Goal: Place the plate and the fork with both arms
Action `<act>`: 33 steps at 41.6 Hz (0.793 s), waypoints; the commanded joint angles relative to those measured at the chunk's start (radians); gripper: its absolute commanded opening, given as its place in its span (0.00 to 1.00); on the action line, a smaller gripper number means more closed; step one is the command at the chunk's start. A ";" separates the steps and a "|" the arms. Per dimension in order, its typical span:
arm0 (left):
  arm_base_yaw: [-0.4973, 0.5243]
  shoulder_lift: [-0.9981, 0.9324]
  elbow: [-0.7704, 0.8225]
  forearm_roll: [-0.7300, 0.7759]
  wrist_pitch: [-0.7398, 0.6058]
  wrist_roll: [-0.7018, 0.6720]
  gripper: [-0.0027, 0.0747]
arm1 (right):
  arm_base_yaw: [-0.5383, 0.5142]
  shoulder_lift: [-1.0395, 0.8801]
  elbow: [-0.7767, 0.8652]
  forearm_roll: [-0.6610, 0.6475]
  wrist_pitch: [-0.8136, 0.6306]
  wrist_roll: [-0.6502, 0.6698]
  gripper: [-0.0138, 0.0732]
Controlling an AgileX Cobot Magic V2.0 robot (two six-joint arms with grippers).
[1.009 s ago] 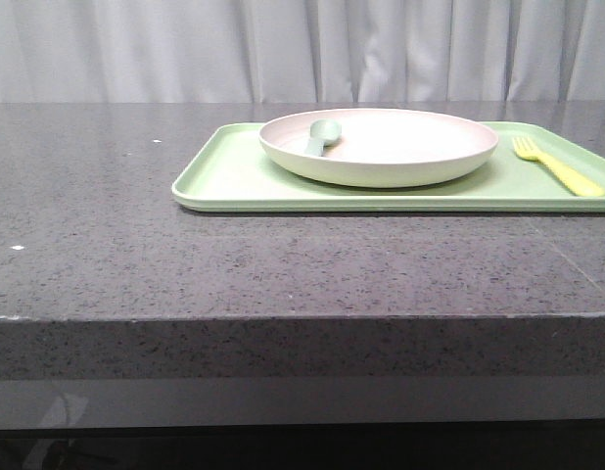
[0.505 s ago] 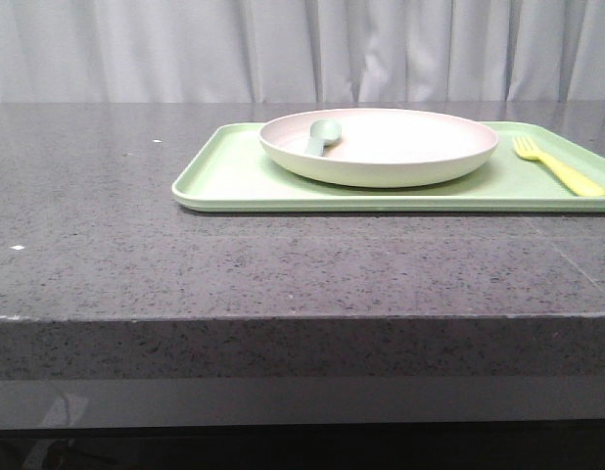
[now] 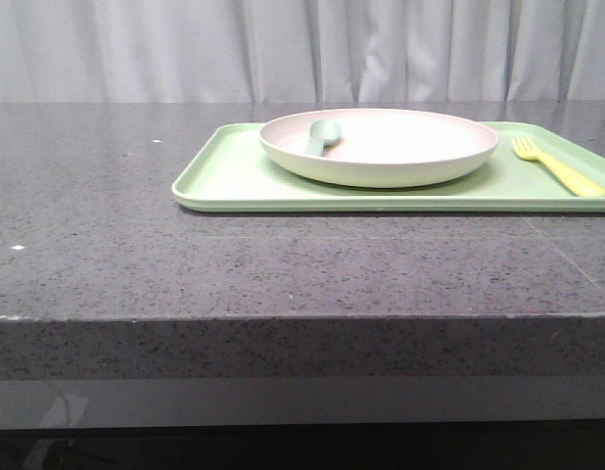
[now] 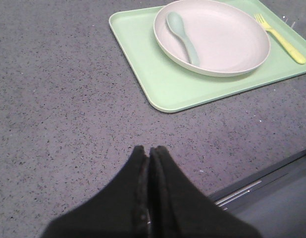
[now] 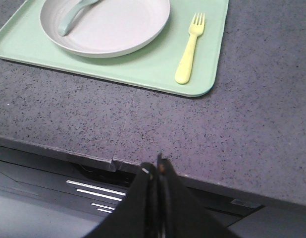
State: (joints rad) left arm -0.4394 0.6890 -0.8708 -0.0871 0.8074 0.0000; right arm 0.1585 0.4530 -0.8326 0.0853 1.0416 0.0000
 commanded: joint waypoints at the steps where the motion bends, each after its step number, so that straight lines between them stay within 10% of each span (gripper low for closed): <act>1: -0.006 -0.003 -0.027 -0.004 -0.076 -0.017 0.01 | -0.002 0.006 -0.021 -0.010 -0.064 -0.010 0.08; 33: 0.324 -0.527 0.725 0.106 -0.767 -0.006 0.01 | -0.002 0.006 -0.021 -0.011 -0.056 -0.010 0.08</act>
State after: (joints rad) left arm -0.1420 0.2029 -0.1755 0.0366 0.1969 0.0000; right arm 0.1585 0.4530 -0.8318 0.0853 1.0441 0.0000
